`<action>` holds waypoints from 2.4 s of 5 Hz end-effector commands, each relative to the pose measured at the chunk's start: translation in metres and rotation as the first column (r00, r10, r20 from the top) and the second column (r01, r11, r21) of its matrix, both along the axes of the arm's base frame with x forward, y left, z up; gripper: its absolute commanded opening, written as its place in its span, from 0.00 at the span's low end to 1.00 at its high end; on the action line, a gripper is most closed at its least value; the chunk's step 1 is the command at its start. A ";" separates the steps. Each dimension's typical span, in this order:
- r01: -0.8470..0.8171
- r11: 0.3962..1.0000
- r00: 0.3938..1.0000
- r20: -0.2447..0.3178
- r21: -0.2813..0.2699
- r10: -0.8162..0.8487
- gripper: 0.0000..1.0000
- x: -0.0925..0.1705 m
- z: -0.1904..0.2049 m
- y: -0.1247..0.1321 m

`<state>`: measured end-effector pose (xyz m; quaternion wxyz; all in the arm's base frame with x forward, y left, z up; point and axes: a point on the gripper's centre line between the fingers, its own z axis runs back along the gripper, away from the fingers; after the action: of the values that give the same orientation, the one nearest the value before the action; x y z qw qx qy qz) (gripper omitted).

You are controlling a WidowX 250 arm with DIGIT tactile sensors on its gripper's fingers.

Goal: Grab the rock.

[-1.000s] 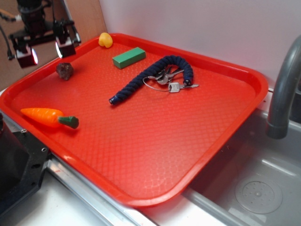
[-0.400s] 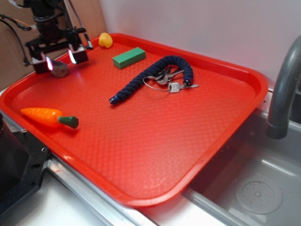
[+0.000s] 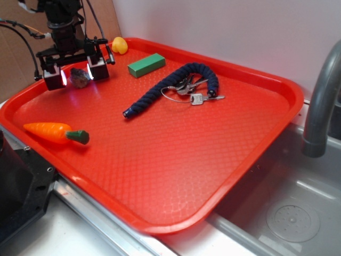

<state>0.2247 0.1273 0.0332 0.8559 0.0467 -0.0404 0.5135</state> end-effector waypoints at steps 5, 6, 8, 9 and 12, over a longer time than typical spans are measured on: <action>0.102 0.992 0.991 0.084 0.070 -0.108 1.00 -0.018 0.019 0.014; 0.118 0.992 0.990 0.075 0.032 -0.120 1.00 -0.012 0.005 0.014; 0.076 0.997 0.996 0.034 0.022 -0.077 1.00 -0.021 -0.004 0.027; 0.052 0.999 0.998 0.044 0.001 -0.052 1.00 -0.028 -0.006 0.035; 0.075 0.997 0.997 -0.007 0.019 -0.075 0.00 -0.029 -0.009 0.027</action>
<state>0.2128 0.1495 0.0166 0.8699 0.0531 -0.0333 0.4892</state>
